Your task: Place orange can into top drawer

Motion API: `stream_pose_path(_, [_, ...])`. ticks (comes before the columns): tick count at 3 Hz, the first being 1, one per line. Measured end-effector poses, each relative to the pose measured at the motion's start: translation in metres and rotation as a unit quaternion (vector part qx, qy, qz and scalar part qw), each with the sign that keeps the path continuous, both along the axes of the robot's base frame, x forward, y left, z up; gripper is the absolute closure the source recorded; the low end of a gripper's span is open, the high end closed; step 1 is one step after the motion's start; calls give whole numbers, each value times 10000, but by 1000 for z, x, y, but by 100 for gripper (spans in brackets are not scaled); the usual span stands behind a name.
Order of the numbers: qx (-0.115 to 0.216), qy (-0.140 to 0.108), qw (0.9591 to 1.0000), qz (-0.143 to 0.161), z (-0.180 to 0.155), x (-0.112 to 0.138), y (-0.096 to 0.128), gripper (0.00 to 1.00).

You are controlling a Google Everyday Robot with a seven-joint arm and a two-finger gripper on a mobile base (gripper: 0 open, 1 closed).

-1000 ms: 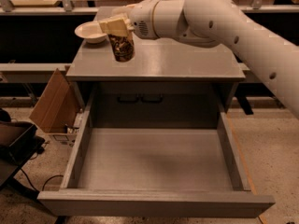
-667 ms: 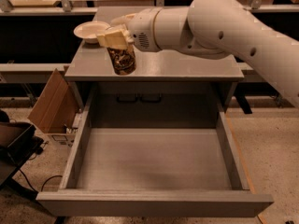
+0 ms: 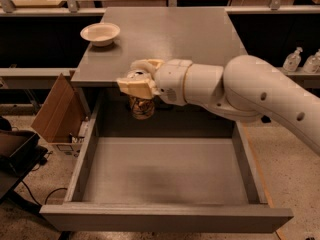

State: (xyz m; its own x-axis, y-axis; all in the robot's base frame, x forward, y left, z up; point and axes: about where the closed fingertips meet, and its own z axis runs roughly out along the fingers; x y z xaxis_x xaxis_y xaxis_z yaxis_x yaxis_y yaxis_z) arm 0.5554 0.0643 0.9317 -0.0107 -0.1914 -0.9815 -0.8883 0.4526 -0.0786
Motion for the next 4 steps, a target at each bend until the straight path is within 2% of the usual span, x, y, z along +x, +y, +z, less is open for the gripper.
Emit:
stream_pose_path(1, [-16,-165,9997,-154,-3,-4,-25,100])
stream_pose_path(2, [-12,-155,9998,-155,-3,-4,-25,100])
stream_pose_path(3, [183,-37,9997,-164,-29,-6,-22,100])
stream_pose_path(4, [568,-20,9983,-91,-88,-20,-4,100])
